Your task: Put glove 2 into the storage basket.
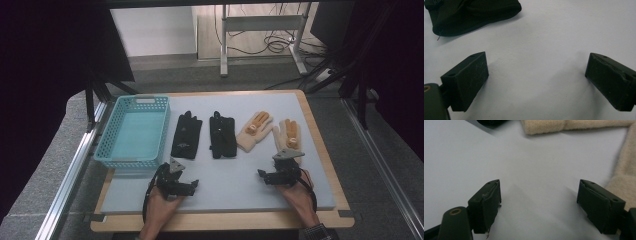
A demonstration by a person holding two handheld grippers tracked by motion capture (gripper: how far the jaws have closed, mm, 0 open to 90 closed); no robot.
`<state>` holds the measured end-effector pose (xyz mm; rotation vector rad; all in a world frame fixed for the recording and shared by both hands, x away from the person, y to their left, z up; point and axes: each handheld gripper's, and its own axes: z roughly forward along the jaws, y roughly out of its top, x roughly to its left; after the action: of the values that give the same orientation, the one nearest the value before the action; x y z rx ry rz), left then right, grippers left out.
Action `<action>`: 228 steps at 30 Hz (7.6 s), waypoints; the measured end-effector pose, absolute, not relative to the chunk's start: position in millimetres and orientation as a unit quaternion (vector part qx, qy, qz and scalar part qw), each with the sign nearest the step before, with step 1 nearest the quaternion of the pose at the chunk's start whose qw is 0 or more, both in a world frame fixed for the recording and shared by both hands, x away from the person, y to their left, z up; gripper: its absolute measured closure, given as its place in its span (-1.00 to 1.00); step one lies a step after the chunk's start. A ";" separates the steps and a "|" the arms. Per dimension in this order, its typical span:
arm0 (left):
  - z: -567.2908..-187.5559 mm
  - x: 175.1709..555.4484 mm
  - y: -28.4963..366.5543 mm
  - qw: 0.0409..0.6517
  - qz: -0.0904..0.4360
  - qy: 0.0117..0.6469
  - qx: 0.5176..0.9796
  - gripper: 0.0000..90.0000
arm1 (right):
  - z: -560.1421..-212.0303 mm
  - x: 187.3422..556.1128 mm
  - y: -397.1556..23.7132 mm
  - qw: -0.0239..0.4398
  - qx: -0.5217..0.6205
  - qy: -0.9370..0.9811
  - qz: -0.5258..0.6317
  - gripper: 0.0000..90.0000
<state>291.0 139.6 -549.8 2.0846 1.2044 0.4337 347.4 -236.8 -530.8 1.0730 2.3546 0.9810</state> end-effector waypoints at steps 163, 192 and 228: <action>-549.8 291.1 140.1 0.340 0.165 0.462 0.802 -0.89 | -529.8 482.7 9.2 0.102 0.295 0.888 0.338 0.20; -549.8 291.1 140.3 0.339 0.166 0.461 0.803 -0.89 | -464.1 447.5 -43.8 0.076 0.289 0.864 0.404 0.90; -549.8 291.0 139.9 0.340 0.165 0.463 0.801 -0.89 | -437.1 332.2 -115.7 0.086 0.310 0.841 0.435 0.95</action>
<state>291.0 139.9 -549.8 2.0855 1.2056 0.4293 332.2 -115.7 -437.1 0.9247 2.5065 1.2965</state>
